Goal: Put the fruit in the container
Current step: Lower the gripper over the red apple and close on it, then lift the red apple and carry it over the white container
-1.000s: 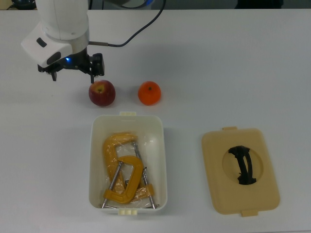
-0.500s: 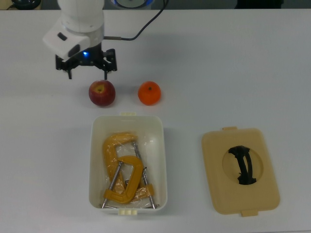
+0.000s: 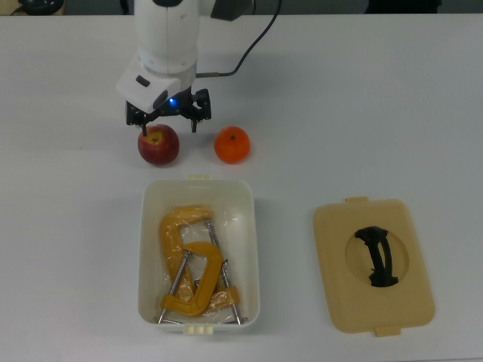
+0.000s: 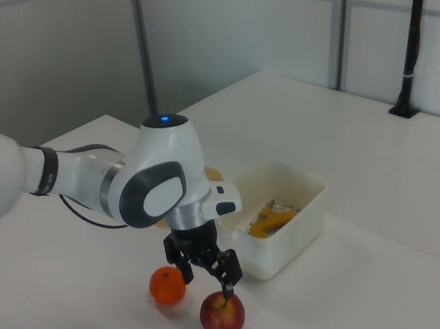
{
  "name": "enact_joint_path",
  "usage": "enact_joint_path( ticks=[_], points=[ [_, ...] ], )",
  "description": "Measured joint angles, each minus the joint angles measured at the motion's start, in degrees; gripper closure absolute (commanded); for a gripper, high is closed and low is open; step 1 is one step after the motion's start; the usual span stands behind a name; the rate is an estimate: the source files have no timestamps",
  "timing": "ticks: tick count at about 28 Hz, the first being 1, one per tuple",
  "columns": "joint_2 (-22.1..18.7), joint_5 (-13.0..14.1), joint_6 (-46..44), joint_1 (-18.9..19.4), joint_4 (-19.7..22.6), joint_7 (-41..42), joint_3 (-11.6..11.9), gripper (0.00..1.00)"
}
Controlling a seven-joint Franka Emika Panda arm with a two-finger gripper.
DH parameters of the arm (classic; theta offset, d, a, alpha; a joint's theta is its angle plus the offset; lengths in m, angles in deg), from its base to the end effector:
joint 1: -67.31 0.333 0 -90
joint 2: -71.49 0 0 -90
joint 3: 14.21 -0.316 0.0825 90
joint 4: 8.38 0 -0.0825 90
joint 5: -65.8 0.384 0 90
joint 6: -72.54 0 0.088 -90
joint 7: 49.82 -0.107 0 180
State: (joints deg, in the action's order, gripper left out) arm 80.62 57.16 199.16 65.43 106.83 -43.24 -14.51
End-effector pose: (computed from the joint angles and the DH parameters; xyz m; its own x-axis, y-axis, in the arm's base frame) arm 0.5872 -0.0213 0.3803 0.9843 0.1752 0.0199 0.1713 -0.9771 0.1263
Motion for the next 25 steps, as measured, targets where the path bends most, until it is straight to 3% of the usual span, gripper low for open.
enact_joint_path(
  ticks=[18,25],
  points=[
    [4.51,-5.84,0.04,-0.25,-0.28,0.00,0.21,0.00],
    [5.29,-6.29,0.20,-0.82,-1.78,0.00,0.41,0.00]
  ],
)
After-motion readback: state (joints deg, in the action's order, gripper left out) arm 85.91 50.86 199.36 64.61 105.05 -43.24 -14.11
